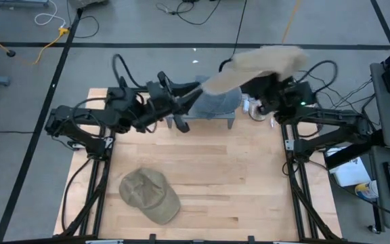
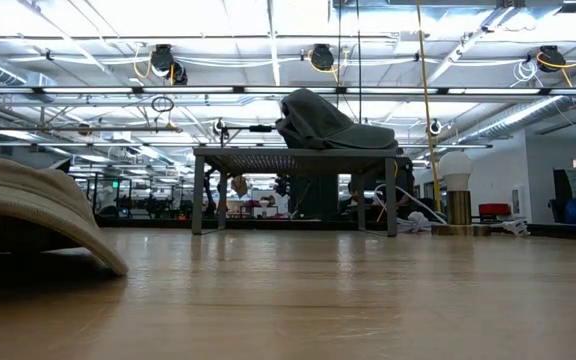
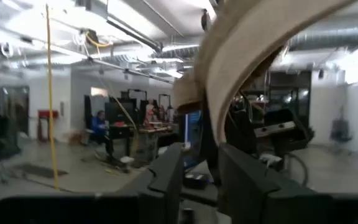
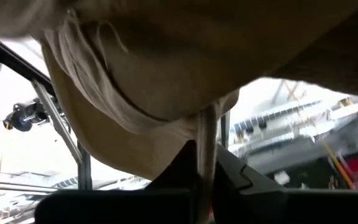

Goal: Pick & Place hat
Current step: Put the top brown cap on the shelf

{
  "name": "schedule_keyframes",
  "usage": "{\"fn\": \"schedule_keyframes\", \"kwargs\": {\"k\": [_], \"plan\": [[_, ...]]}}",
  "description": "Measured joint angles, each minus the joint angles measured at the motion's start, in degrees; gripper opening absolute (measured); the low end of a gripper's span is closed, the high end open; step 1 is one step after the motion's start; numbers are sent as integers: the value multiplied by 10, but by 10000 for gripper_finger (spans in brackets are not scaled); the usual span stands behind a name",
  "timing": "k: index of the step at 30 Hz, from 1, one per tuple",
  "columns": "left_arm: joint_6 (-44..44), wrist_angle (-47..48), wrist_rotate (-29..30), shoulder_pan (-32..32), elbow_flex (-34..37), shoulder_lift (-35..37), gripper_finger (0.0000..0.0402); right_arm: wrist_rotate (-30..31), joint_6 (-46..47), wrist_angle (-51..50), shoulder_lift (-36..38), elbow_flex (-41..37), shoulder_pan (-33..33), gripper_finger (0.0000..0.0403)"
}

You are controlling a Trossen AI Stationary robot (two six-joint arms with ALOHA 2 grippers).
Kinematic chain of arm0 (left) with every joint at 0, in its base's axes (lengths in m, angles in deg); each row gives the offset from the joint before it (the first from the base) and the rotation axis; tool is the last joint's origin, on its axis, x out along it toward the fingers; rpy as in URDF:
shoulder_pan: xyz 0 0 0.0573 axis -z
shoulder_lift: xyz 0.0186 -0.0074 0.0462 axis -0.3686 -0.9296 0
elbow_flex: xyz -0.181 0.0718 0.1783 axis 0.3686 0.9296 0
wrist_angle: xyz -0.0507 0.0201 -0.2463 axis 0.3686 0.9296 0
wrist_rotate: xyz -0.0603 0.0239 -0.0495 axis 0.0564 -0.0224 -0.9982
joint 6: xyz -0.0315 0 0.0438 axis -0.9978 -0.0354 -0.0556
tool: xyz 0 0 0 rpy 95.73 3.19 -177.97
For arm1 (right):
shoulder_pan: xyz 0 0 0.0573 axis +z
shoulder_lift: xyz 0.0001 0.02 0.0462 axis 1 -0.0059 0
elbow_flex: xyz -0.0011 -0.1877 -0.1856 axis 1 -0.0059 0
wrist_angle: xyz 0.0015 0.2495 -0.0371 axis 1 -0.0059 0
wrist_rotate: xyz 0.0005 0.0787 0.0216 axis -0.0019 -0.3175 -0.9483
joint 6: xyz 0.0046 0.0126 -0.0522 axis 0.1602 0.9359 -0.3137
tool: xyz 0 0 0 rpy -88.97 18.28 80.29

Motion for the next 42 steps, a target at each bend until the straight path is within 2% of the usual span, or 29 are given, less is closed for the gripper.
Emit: {"fn": "schedule_keyframes", "kwargs": {"k": [4,9,12,15,19,22,24,32,42], "plan": [[-97,88,-3,0,-1,32,145,-17,-19,-38,41,0,-25,5],[-230,204,-50,-4,0,69,189,-132,-55,-123,91,1,-59,5],[-310,240,-131,-19,-1,92,213,-210,-85,-154,109,0,-73,5],[-384,237,-223,-36,-1,98,232,-288,-122,-154,111,0,-78,5],[-492,237,-323,-54,-1,105,253,-345,-175,-147,111,0,-70,5],[-573,236,-394,-68,-1,103,268,-355,-219,-142,109,0,-56,5],[-618,237,-417,-72,-1,100,278,-357,-250,-138,109,0,-47,5],[-725,219,-447,-74,-1,75,300,-325,-335,-78,72,0,5,5],[-803,105,-508,-71,-1,13,303,-310,-376,-66,19,0,36,5]]}}
